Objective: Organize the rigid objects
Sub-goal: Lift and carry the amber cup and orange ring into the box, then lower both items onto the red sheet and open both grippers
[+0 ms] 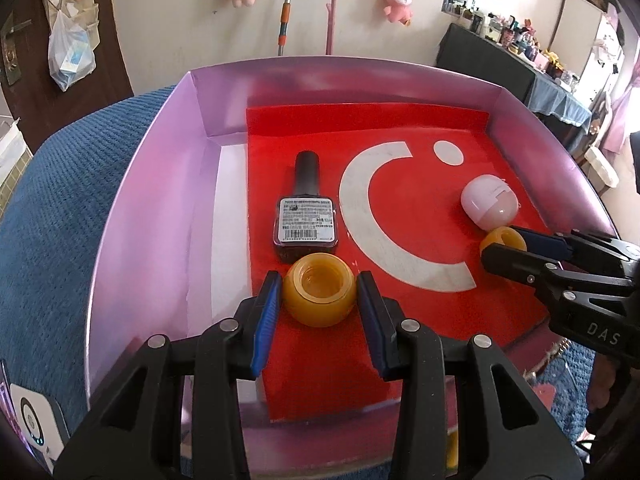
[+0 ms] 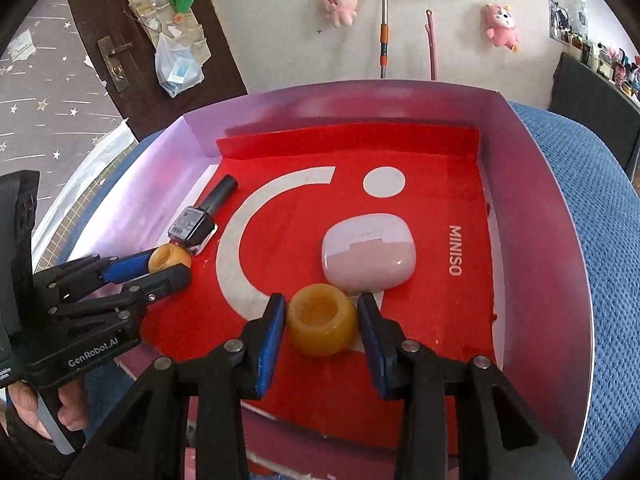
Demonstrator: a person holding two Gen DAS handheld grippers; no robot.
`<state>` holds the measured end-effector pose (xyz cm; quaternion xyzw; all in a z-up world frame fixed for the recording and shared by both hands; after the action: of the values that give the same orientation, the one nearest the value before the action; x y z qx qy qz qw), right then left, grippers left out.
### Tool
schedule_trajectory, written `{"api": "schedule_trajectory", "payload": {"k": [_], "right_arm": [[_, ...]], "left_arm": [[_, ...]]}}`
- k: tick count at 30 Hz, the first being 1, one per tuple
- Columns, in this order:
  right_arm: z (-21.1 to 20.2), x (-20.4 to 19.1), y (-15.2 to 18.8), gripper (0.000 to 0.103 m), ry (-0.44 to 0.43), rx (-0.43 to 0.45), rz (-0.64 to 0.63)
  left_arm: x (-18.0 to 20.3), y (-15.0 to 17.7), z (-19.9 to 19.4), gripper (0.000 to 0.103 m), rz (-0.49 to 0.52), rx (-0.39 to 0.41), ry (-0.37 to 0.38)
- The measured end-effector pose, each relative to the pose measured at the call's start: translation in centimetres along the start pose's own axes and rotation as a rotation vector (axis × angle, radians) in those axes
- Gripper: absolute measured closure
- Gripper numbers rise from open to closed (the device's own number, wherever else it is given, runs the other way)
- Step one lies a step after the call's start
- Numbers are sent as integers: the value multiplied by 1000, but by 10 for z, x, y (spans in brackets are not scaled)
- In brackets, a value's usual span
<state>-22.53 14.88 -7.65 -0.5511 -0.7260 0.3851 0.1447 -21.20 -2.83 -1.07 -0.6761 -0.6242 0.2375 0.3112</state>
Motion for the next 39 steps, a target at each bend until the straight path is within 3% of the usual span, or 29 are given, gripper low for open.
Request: {"api": "schedule_trajectory", "payload": {"k": [39], "right_arm": [[19,5,-17,63,30,23,2]], "left_arm": [[-5,-11,13,66,5,-5,-24]]}}
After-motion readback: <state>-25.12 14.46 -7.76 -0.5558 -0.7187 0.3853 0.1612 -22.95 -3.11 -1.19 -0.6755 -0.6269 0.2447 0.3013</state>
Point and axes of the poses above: each gripper's, at about its wrist camera, not at the fingertips, and z roughly the way its jaws point, x to its right, y to its underside, the point moved 4 cm from there along z, roughly the way its jaws point, and after that the axes turned 11 degrees about x, right-handed, at the moved point
